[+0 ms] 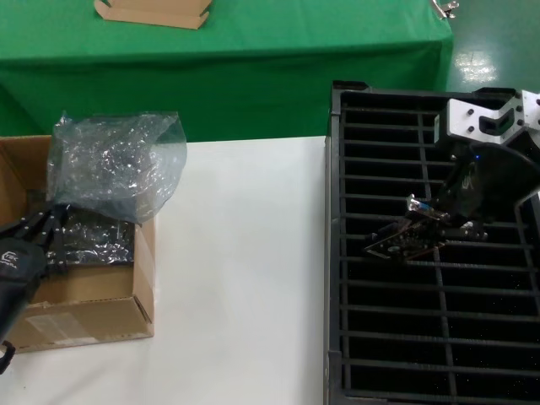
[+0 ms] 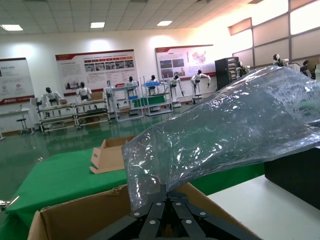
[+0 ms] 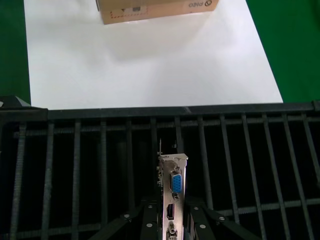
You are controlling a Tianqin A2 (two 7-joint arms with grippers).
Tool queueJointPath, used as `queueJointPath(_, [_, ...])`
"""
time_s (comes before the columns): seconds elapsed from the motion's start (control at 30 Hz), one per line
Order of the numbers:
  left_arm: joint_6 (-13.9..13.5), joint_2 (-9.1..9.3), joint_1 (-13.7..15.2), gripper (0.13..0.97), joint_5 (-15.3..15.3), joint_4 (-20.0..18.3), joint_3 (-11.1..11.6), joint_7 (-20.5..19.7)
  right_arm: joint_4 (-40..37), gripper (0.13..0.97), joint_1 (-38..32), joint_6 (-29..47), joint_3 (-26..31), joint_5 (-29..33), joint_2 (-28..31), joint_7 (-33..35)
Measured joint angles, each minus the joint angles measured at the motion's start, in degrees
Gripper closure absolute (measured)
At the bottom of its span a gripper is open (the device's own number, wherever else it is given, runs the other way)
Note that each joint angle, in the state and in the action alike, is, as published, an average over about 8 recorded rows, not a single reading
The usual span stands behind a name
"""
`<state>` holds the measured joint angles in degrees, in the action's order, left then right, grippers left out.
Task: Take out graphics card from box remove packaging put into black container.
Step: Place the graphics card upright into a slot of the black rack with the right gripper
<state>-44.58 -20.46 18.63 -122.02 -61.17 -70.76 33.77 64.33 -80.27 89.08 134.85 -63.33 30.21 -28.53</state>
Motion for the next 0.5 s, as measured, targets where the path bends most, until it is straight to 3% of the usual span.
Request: queueJointPath(0.5, [-0.07,0.30,-0.38,0.958,-0.10,0.17,0.18,0.31,-1.66,0.891,-0.97,0.81,2.00,0.86,-0.34,-0.63])
